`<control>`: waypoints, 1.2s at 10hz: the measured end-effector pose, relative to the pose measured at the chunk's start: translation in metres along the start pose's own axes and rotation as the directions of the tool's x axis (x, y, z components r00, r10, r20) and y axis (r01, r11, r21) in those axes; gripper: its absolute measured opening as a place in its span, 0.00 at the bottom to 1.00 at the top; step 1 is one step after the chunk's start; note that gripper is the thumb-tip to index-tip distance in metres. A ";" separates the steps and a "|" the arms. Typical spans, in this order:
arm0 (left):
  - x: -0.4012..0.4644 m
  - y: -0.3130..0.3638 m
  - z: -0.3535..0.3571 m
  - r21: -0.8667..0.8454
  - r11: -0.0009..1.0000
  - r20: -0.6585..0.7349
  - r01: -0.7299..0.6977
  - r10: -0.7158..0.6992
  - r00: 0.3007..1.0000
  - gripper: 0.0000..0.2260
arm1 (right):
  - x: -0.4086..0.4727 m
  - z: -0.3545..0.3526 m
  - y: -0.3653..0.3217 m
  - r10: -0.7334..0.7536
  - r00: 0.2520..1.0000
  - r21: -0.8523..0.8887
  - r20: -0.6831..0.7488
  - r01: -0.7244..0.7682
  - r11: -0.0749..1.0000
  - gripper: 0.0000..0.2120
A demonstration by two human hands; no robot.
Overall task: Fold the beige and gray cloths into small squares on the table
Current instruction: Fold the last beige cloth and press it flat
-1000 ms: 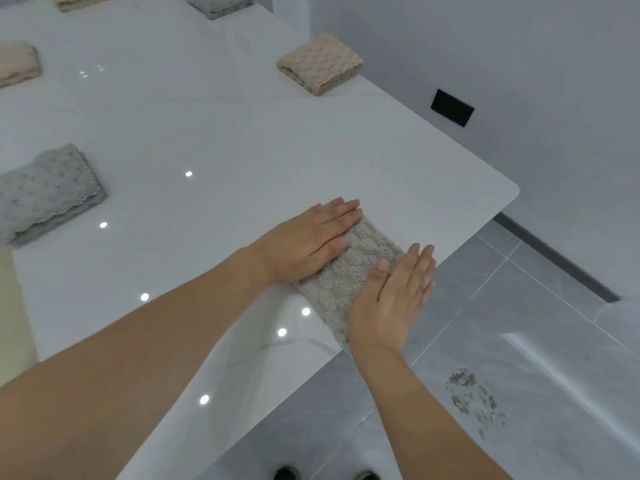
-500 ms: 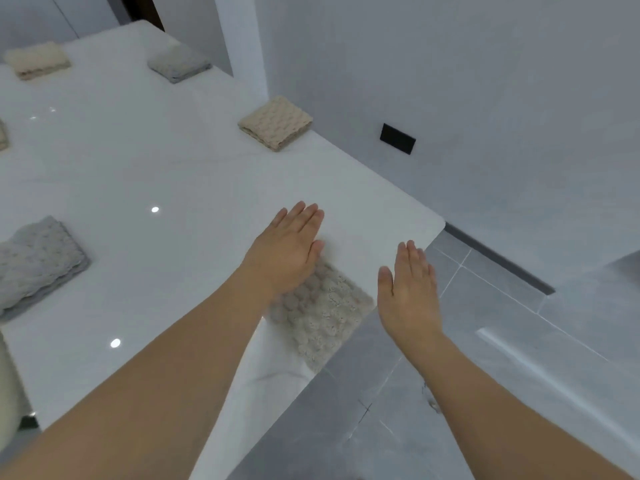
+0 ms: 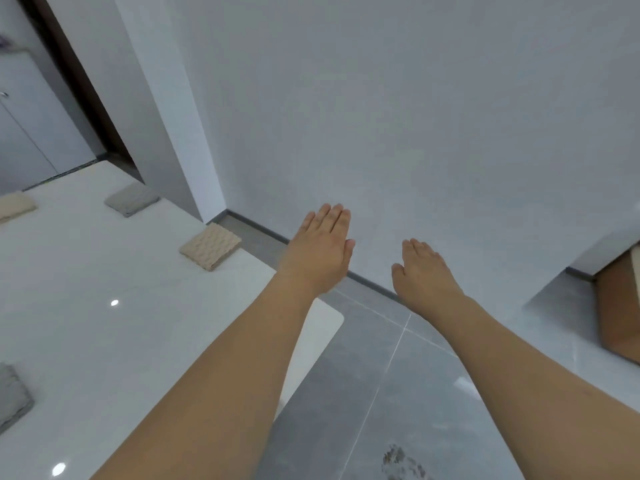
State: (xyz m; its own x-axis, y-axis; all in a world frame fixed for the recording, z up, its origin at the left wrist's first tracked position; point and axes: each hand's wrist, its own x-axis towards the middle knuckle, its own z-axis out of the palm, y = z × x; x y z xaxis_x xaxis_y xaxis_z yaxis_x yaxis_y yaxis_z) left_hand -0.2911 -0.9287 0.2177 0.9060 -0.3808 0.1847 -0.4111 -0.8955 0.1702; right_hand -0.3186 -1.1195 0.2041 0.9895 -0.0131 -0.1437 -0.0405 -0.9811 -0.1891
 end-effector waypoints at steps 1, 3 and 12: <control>0.047 0.028 -0.030 0.023 0.997 -0.058 -0.071 0.073 0.996 0.25 | 0.012 -0.043 0.028 0.069 0.998 -0.019 -0.015 -0.069 0.997 0.27; 0.137 0.072 -0.056 0.045 0.973 -0.090 -0.225 0.229 0.969 0.25 | 0.047 -0.102 0.065 0.152 0.982 0.001 -0.113 -0.153 0.988 0.27; 0.451 0.030 0.011 0.023 0.999 -0.060 0.046 -0.045 0.997 0.25 | 0.384 -0.168 0.169 -0.095 0.993 -0.040 -0.067 0.093 0.995 0.27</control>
State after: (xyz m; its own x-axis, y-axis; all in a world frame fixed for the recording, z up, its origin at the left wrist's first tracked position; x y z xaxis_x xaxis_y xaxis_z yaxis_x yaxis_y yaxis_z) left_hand 0.1065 -1.1304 0.2961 0.9158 -0.3258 0.2349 -0.3663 -0.9173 0.1560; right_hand 0.0776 -1.3229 0.2800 0.9959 0.0675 -0.0594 0.0571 -0.9851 -0.1624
